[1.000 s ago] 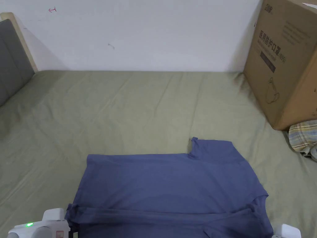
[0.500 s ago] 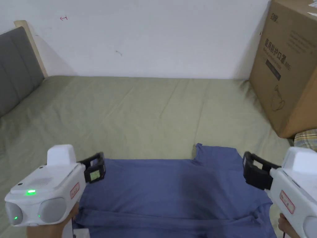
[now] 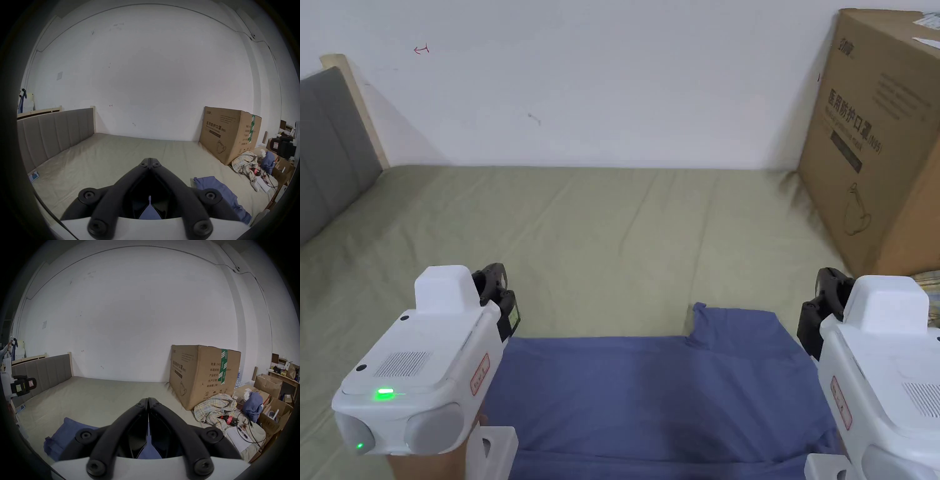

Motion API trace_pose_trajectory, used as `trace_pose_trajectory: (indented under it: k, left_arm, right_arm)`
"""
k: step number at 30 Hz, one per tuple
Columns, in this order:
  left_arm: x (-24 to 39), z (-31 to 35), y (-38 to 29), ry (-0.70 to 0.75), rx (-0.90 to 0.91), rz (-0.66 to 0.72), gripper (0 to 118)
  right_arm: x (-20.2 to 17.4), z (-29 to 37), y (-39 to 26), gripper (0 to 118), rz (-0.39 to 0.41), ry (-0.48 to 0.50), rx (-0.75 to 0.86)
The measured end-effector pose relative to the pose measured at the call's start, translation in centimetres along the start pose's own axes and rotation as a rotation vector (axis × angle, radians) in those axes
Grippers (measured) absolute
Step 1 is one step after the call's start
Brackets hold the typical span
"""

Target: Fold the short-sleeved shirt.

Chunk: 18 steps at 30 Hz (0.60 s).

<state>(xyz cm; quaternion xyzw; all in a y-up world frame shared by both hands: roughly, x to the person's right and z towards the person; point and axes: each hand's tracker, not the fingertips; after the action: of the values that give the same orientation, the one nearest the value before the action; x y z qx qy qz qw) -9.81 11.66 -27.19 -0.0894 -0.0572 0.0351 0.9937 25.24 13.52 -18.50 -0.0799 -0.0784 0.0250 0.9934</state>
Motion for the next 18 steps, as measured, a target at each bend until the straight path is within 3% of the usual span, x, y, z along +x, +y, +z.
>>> trace_pose_trajectory:
  k: [9, 15, 17, 18]
  left_arm:
    - [-4.2, -9.8, -2.7, -0.038, -0.193, -0.029, 0]
    - [-8.7, -19.9, -5.7, -0.007, -0.511, 0.091, 0]
    - [-10.2, -23.1, -7.8, -0.01, -0.613, 0.126, 15]
    - [-10.8, -24.4, -8.5, 0.002, -0.667, 0.134, 29]
  right_arm:
    - [-0.1, -4.8, -1.1, 0, 0.012, 0.003, -0.059]
    - [-0.7, -8.4, -2.7, 0, 0.009, -0.002, -0.112]
    - [-0.8, -9.8, -3.4, 0, 0.006, -0.006, -0.137]
    - [-0.8, -10.4, -3.8, 0, 0.005, -0.007, -0.148]
